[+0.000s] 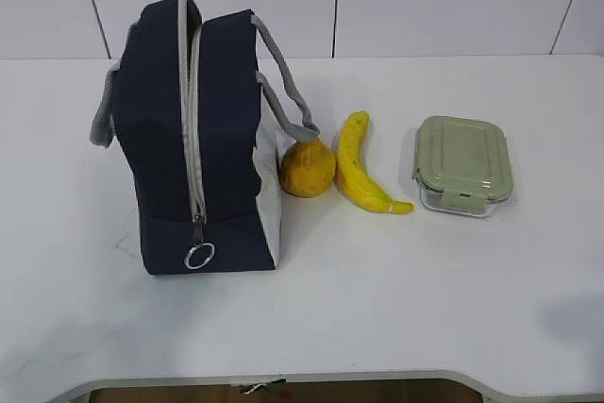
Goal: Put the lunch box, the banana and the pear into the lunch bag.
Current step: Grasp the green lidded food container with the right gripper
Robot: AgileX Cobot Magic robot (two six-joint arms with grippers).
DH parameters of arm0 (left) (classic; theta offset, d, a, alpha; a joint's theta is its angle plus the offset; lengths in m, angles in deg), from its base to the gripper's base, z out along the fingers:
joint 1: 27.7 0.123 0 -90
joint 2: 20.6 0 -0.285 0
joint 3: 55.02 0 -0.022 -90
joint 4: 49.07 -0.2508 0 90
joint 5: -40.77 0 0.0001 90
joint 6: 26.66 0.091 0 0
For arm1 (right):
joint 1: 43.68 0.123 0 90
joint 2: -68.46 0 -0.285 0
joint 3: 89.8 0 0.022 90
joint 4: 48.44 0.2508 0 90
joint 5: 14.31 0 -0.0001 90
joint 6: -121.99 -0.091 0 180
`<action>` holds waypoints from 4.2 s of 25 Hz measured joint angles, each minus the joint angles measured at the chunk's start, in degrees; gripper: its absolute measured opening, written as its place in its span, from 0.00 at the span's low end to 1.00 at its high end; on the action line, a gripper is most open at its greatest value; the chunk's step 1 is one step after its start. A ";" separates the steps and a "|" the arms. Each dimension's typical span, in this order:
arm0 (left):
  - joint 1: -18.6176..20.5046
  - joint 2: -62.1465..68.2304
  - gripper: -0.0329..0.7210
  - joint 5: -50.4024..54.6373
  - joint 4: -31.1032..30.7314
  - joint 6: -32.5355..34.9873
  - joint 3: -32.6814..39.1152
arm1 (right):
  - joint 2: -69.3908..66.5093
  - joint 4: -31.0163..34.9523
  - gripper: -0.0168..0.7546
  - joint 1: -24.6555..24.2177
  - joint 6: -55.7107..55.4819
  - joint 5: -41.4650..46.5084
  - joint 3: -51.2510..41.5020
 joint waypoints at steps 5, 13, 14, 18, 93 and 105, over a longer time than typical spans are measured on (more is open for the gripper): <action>0.00 0.00 0.36 0.00 0.00 0.00 0.00 | 0.00 0.00 0.39 0.00 0.00 0.00 0.00; 0.00 0.00 0.36 0.00 0.00 0.00 0.00 | 0.00 0.00 0.39 0.00 0.00 0.00 0.00; 0.00 0.00 0.36 0.00 0.00 0.00 0.00 | 0.00 0.00 0.39 0.00 0.00 0.00 0.00; 0.00 0.00 0.36 0.00 0.00 0.00 0.00 | 0.00 0.00 0.39 0.00 0.00 0.00 0.00; 0.00 0.00 0.36 0.00 0.00 0.00 0.00 | -85.32 37.10 0.52 -16.67 3.81 -6.24 43.47; 0.00 0.00 0.36 0.00 0.00 0.00 0.00 | -97.91 62.20 0.51 -29.74 29.87 3.55 44.75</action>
